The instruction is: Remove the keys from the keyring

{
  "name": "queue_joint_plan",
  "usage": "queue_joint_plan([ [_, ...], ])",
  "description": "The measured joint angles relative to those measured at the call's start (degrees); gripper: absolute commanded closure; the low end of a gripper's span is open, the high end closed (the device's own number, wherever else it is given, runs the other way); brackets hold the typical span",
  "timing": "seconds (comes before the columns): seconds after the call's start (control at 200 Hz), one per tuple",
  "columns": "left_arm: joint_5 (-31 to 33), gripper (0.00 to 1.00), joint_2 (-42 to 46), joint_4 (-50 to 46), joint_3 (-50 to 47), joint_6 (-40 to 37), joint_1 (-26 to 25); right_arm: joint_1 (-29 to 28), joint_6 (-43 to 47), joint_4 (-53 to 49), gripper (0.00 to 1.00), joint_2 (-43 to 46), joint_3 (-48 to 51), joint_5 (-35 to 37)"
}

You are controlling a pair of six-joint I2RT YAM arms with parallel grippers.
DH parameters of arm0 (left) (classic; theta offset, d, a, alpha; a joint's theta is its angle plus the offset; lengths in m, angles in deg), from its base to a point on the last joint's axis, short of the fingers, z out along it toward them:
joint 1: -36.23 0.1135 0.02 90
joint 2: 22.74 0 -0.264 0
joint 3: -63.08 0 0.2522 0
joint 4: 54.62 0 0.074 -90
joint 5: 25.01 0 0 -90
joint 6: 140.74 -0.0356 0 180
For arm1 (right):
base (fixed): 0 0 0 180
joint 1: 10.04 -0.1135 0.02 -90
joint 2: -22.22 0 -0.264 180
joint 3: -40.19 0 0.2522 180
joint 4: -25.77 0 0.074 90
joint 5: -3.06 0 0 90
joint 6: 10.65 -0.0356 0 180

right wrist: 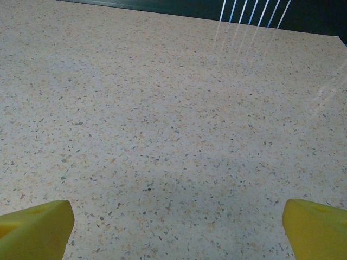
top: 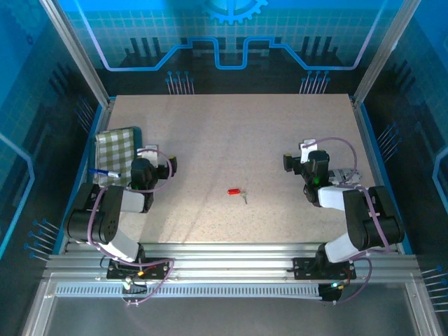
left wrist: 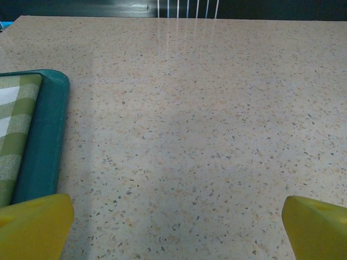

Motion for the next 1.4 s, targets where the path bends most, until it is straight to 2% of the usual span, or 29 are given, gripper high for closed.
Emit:
queue_joint_plan([
  [0.13,-0.17,0.01,1.95,-2.64,0.04,0.15,0.04,-0.02,0.24,-5.03,0.0,2.67,-1.22,-0.02],
  [0.315,1.42,0.01,10.78,-13.2,3.61,1.46,-0.09,0.09,-1.95,-12.5,0.0,14.84,-4.17,-2.45],
  [0.38,1.95,0.01,13.73,-18.86,6.95,3.87,-0.09,0.79,-4.96,-15.65,0.0,18.03,-6.25,-4.96],
  [0.465,2.05,0.01,17.14,-26.77,12.11,11.21,0.15,3.82,-13.7,-21.2,0.0,21.31,-8.46,-9.09],
  [0.475,1.7,0.01,17.49,-27.61,12.72,12.11,0.31,4.48,-14.88,-21.81,0.01,21.59,-8.63,-9.88],
  [0.551,-2.34,0.01,19.21,-32.0,16.17,16.57,0.94,10.4,-22.91,-23.5,0.27,22.75,-8.61,-17.11],
  [0.591,-5.73,0.09,19.45,-34.32,17.81,18.64,1.07,13.73,-27.02,-23.08,0.39,22.6,-8.04,-22.1],
  [0.681,-12.59,0.17,18.67,-40.11,21.14,21.0,0.02,18.12,-34.86,-22.32,0.38,22.14,-6.01,-31.56],
  [0.771,-18.18,0.2,16.22,-45.99,24.63,21.14,-4.22,18.05,-38.93,-23.61,0.27,23.1,-4.85,-38.01],
  [0.816,-20.61,0.24,14.8,-48.59,26.21,20.76,-6.95,17.92,-39.87,-24.9,0.27,24.5,-4.57,-40.5],
  [0.851,-22.56,0.28,13.6,-50.49,27.32,20.44,-9.05,17.97,-40.76,-25.88,0.28,25.97,-4.48,-42.12],
  [0.926,-26.8,0.36,10.6,-53.99,29.44,19.39,-13.2,18.12,-42.03,-26.51,0.37,28.92,-4.48,-45.53],
  [1.031,-30.69,0.39,6.36,-58.29,31.85,17.51,-17.77,18.08,-42.01,-28.59,0.39,30.77,-4.79,-49.27],
  [1.221,-33.2,0.44,-2.23,-67.76,40.09,10.99,-26.12,14.25,-39.19,-35.6,0.39,30.99,-5.35,-51.01],
  [1.401,-33.11,0.44,-9.9,-72.94,46.75,5.16,-31.3,9.7,-37.11,-38.62,0.37,32.13,-5.35,-50.75],
])
